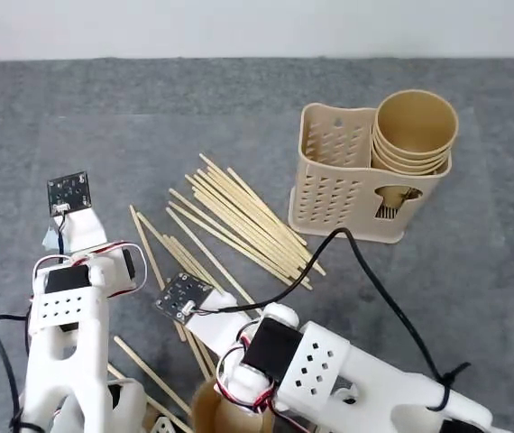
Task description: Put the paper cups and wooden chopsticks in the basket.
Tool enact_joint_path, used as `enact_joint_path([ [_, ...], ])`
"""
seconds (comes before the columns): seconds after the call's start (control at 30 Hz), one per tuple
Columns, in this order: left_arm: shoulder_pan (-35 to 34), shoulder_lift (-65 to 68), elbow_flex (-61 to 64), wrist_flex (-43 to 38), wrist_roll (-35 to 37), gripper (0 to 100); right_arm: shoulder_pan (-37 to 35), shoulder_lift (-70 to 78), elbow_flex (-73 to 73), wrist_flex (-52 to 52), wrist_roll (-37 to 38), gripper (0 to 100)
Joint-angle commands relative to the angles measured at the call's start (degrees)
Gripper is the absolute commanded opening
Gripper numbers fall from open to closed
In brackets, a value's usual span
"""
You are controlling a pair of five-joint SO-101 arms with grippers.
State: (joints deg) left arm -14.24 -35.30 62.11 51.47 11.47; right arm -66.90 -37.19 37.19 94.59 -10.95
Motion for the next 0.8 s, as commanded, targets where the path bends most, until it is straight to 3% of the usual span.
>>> enact_joint_path([
  [0.0,-0.2,-1.8,-0.4,-1.1,-0.4,1,0.1,-2.1,-1.0,-1.2,1.0,0.4],
  [0.27,-0.2,-1.8,-0.4,-1.1,-0.4,1,13.8,-2.1,-10.1,2.4,8.8,0.8],
  [0.4,-0.2,-1.8,-0.4,-1.1,-0.4,1,20.3,-2.1,-21.7,8.1,11.5,0.8],
  [0.77,-0.2,-1.8,-0.4,-1.1,-0.4,1,42.8,-1.5,-45.6,8.1,22.5,0.8],
])
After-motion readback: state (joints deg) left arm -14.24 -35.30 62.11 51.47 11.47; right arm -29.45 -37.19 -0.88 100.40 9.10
